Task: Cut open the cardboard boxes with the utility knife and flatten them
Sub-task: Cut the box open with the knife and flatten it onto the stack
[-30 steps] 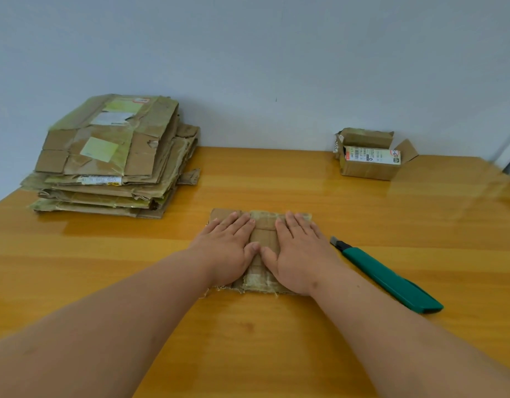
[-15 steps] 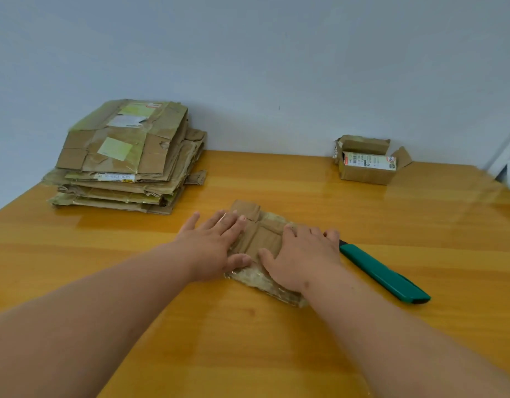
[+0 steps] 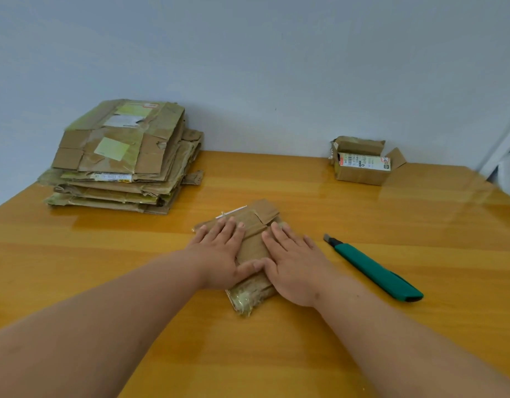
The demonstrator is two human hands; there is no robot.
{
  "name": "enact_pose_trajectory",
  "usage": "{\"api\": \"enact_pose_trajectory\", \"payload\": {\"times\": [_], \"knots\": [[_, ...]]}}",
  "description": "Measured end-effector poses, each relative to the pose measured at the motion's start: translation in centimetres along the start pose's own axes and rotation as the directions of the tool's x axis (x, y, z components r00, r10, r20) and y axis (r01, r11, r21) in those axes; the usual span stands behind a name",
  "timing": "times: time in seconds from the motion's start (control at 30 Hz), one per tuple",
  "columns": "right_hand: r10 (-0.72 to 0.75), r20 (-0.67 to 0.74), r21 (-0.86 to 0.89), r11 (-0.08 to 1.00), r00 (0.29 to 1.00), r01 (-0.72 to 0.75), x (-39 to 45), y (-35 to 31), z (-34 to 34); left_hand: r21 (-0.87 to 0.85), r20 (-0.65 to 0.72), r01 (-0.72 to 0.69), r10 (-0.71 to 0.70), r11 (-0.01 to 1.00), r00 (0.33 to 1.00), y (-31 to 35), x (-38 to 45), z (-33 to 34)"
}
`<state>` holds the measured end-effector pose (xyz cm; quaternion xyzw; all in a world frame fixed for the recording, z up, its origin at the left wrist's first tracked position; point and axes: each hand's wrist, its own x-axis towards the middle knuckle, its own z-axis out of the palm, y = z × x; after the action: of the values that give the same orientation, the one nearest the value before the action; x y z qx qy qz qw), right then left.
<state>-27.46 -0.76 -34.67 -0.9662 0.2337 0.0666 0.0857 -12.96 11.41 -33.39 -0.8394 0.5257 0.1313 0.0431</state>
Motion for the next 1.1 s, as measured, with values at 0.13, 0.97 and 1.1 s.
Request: {"api": "enact_pose_trajectory", "payload": {"times": [0.13, 0.97, 1.1], "knots": [[0.016, 0.031, 0.038, 0.999, 0.999, -0.017, 0.1, -0.2, -0.4, 0.006, 0.077, -0.026, 0.025, 1.0, 0.997, -0.2, 0.0, -0.7], [0.048, 0.019, 0.135, 0.99, 0.999, -0.05, -2.6, -0.3, -2.5, 0.173, 0.041, -0.148, 0.142, 0.974, 0.989, 0.0, -2.1, -4.3], [0.089, -0.126, 0.14, 0.988, 0.988, -0.072, -1.6, -0.6, -1.6, 0.221, 0.031, -0.121, 0.117, 0.968, 0.993, -1.3, -1.7, -4.5]]}}
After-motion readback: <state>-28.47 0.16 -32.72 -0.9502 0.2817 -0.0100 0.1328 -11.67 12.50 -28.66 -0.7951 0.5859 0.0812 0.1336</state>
